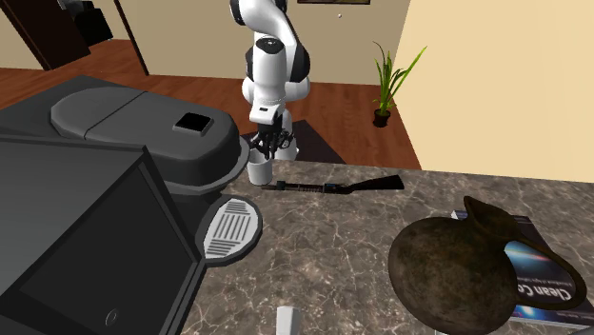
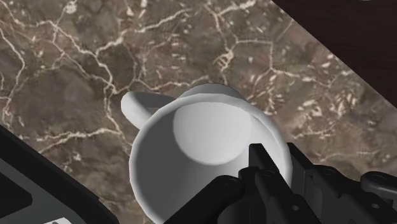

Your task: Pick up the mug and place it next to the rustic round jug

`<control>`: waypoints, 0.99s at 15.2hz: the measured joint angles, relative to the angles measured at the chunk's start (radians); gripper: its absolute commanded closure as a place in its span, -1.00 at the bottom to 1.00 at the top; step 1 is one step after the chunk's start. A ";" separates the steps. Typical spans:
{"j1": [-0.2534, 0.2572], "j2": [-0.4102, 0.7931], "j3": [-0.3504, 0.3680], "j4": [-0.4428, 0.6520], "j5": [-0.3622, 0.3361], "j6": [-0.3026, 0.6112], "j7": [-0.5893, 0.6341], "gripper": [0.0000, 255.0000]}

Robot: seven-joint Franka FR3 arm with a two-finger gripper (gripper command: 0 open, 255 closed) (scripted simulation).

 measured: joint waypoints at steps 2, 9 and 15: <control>0.000 0.000 0.000 0.000 0.000 0.000 0.000 1.00; 0.012 -0.027 0.015 0.058 0.022 -0.084 -0.007 1.00; 0.026 -0.045 0.036 0.130 0.047 -0.173 -0.012 1.00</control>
